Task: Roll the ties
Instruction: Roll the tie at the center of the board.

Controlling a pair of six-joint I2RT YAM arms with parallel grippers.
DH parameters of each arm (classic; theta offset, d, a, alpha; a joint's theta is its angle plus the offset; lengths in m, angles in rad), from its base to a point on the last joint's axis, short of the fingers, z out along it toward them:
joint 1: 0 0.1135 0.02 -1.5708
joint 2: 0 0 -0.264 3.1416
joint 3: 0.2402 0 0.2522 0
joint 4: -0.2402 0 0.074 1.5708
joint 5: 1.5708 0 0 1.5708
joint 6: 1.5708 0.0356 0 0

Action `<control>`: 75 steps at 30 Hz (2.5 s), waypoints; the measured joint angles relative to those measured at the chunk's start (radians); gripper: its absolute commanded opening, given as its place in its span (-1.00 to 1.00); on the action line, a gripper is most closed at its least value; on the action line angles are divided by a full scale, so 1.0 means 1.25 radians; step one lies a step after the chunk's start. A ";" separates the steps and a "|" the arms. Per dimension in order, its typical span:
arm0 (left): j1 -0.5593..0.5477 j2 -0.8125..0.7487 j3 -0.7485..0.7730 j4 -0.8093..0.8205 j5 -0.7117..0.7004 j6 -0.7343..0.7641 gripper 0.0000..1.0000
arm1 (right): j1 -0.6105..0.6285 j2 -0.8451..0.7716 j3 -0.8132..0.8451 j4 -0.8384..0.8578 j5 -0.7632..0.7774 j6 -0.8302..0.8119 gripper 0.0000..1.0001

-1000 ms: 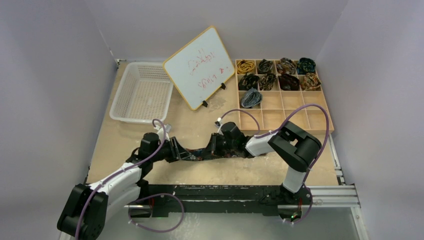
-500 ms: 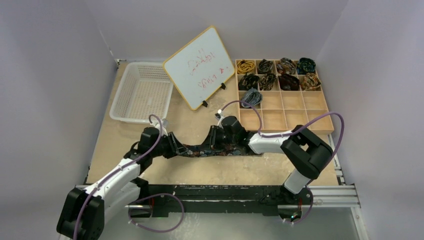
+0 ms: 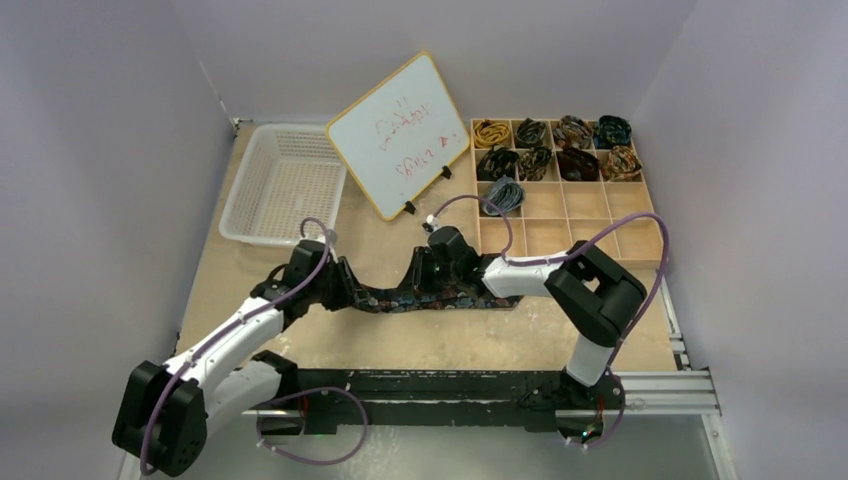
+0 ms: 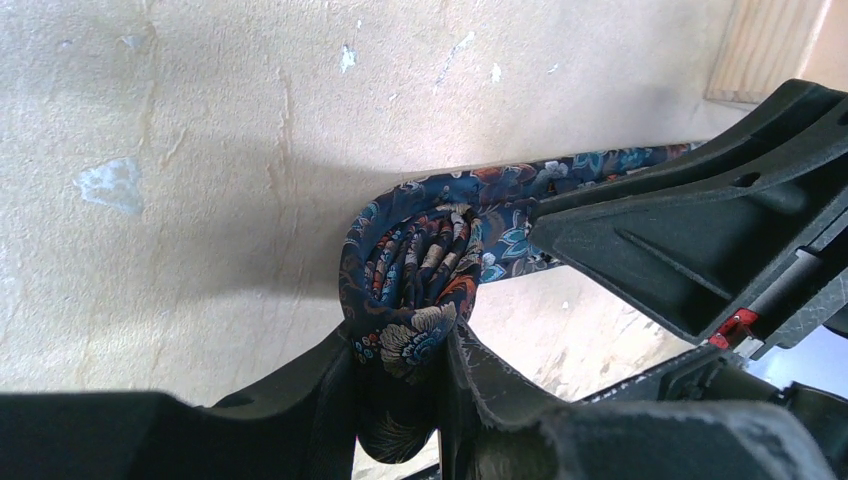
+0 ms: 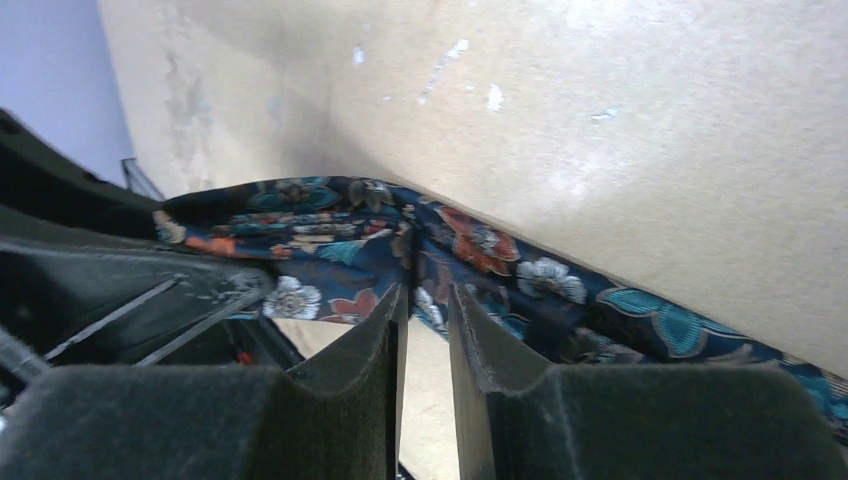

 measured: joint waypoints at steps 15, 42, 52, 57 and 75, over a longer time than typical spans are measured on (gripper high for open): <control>-0.139 0.103 0.141 -0.135 -0.187 0.006 -0.49 | 0.012 0.002 0.002 -0.081 0.085 -0.029 -0.53; -0.208 0.160 0.275 -0.307 -0.343 0.122 -0.49 | 0.015 -0.031 -0.067 0.144 -0.062 0.094 -0.41; -0.259 0.187 0.296 -0.344 -0.404 0.118 -0.49 | 0.020 0.085 -0.064 0.255 -0.130 0.147 -0.44; -0.281 0.208 0.303 -0.356 -0.429 0.103 -0.49 | 0.025 0.127 -0.047 0.264 -0.152 0.152 -0.42; -0.367 0.269 0.364 -0.433 -0.519 0.033 -0.49 | 0.047 0.200 0.054 0.228 -0.160 0.130 -0.59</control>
